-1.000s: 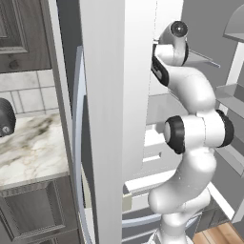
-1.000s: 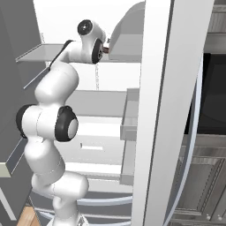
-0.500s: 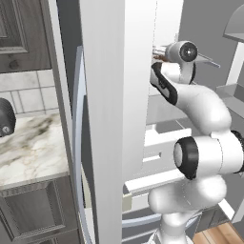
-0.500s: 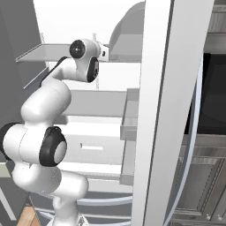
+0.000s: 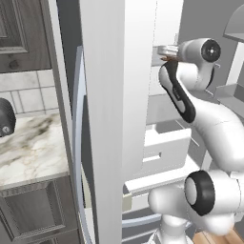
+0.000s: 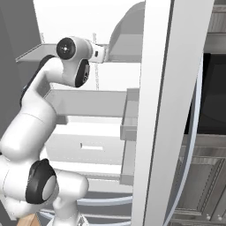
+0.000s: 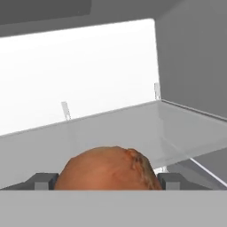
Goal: Grab the lemon and onion from the fridge, place them in the blender, close the lid, and turn on the blender to create a marinade.
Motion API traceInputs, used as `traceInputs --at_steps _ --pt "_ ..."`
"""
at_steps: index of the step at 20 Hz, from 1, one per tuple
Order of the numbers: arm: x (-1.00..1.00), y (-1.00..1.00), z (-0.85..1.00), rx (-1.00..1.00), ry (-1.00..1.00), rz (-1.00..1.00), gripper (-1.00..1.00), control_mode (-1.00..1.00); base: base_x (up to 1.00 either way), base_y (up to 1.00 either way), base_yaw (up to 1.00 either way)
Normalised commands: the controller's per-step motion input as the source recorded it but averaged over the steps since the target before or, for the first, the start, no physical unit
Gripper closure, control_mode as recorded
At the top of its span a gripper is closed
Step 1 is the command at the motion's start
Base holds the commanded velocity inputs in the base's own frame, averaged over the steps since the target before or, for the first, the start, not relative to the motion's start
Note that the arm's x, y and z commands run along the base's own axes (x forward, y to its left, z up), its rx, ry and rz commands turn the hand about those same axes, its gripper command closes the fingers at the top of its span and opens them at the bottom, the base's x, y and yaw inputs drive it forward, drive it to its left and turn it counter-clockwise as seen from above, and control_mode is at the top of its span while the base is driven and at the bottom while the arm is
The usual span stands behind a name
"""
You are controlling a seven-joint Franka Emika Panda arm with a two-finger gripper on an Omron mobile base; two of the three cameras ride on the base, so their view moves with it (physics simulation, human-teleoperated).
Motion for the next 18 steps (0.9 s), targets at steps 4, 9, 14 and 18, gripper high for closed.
traceInputs --at_steps 4,9,14,18 --pt "-0.84 0.01 -0.21 -0.05 0.00 0.11 1.00 -1.00 0.00 0.00 0.00" --pt "-0.69 0.13 -0.13 -0.08 0.09 0.07 1.00 -1.00 0.00 0.00 0.00" --pt "-0.46 0.19 -0.20 -0.11 0.20 0.04 1.00 -1.00 0.00 0.00 0.00" --pt "-0.33 0.08 -0.25 -0.10 0.25 0.04 1.00 -1.00 0.00 0.00 0.00"
